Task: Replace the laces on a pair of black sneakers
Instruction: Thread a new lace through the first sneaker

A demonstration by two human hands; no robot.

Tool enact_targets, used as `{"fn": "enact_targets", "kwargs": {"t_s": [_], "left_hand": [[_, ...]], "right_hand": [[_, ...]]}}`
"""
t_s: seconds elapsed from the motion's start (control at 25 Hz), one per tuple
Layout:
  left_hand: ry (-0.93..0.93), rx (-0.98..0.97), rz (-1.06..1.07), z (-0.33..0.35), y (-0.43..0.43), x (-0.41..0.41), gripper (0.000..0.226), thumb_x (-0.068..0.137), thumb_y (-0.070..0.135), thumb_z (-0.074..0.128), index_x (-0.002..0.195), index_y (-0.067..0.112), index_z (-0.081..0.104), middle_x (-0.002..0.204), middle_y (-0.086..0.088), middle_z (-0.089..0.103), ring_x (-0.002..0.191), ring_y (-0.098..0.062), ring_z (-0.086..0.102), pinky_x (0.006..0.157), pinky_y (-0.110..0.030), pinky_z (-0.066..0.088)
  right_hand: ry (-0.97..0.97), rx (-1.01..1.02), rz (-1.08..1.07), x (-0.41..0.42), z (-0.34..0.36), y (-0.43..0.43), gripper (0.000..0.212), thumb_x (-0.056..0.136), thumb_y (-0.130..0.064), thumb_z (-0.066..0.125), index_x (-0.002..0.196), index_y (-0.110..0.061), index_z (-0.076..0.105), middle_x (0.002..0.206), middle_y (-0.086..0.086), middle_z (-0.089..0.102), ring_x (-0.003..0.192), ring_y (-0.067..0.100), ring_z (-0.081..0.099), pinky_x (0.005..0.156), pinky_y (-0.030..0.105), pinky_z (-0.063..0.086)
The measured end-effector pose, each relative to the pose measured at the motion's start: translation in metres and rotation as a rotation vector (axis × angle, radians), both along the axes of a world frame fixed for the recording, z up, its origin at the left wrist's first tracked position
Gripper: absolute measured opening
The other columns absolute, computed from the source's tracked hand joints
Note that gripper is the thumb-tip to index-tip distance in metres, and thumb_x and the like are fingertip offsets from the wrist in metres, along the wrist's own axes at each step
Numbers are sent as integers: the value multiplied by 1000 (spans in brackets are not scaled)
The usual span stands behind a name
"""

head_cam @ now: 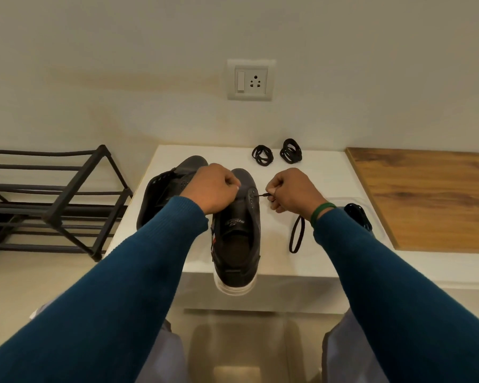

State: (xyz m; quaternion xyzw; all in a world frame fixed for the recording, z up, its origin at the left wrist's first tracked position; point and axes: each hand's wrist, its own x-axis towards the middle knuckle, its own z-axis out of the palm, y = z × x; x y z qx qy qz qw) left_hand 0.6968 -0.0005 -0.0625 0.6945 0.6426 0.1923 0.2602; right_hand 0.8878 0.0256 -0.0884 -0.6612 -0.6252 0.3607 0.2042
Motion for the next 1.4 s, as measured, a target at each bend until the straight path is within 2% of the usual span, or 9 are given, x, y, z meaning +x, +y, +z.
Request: {"fn": "enact_targets", "kwargs": {"t_s": [0.2,0.36,0.68,0.8,1.04,1.2,1.28,1.36,1.4], "left_hand": [[-21,-130,-44,-14,22,13,21,97,14,56,101,17,77,108,6,73,90,-6,62,78,-22,45],[-199,-190,13,-22,28,12,15,94,14,64,90,22,76,103,7,72,96,-9,64,72,-17,46],[-301,-197,72,-27,30,12,13,92,14,68,84,21,75,99,7,72,94,-8,64,71,-17,47],[-316,-195,74,-28,30,12,9,92,15,68,90,20,76,98,8,71,93,-7,63,81,-22,49],[-252,-139,28,-31,28,15,18,95,18,65,109,21,76,105,5,70,100,-10,61,90,-25,46],[-187,-124,20,-31,28,19,15,96,14,61,101,19,74,99,2,70,93,-13,64,88,-28,51],[-81,-104,-1,-30,28,21,15,96,11,57,99,12,72,96,-4,69,92,-18,64,84,-30,53],[55,-78,-39,-28,27,20,14,94,9,53,94,8,67,88,-6,65,88,-22,63,72,-28,50],[65,-49,-33,-25,27,18,15,95,10,52,94,7,66,87,-7,65,86,-23,63,68,-28,51]], "right_hand": [[-56,82,97,-5,-2,1,10,93,-18,69,100,-14,76,82,-2,69,69,12,68,55,19,55],[-37,88,41,-3,-5,6,9,95,-12,64,90,-15,71,80,3,71,69,13,72,57,22,59],[29,115,34,-9,-8,8,12,94,-9,62,85,-11,71,83,10,74,71,14,74,67,29,63],[1,117,61,-12,-8,5,14,94,-11,63,83,-12,72,81,9,74,73,17,74,71,33,63],[-367,296,125,-22,-8,1,16,93,-24,68,106,-17,75,95,5,72,85,19,65,78,36,55],[-349,261,364,-20,-8,-6,45,100,-15,51,145,-19,44,120,11,65,104,28,62,84,37,48],[-232,275,376,-18,-7,-6,27,105,-26,42,127,-24,58,110,4,67,96,19,61,81,35,44],[-136,191,313,-20,-5,-6,33,104,-50,37,97,-28,60,90,-4,63,78,11,58,71,33,44],[-103,119,280,-21,-4,-5,36,100,-58,39,94,-27,58,87,-5,61,75,11,59,65,31,46]]}}
